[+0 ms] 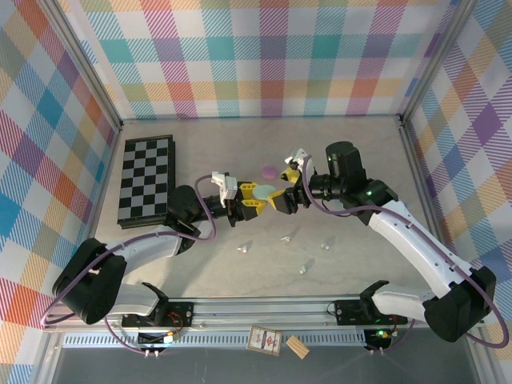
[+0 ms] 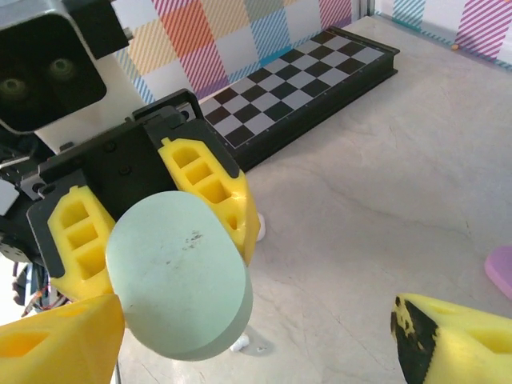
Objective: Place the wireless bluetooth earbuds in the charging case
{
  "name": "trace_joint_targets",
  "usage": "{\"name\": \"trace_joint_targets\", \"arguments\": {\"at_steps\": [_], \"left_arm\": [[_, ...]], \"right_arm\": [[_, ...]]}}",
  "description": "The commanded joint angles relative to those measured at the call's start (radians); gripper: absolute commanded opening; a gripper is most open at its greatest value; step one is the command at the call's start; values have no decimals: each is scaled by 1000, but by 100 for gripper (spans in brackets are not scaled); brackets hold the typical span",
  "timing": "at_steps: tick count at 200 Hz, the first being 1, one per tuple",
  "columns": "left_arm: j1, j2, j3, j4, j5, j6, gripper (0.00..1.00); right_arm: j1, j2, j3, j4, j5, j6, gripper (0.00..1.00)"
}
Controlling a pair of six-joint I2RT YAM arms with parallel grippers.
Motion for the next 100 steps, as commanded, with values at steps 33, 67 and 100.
{"name": "trace_joint_targets", "arguments": {"at_steps": [33,67,100], "left_arm": [[9,2,9,49,38,-49,28],[9,28,17,95,44,-83,28],[9,41,28,104,61,-96,28]], "right_arm": [[6,-13,-23,45,-4,-88,86],[10,-25,-32,32,-50,-120,86],[10,-12,-25,9,87,-99,86]]}}
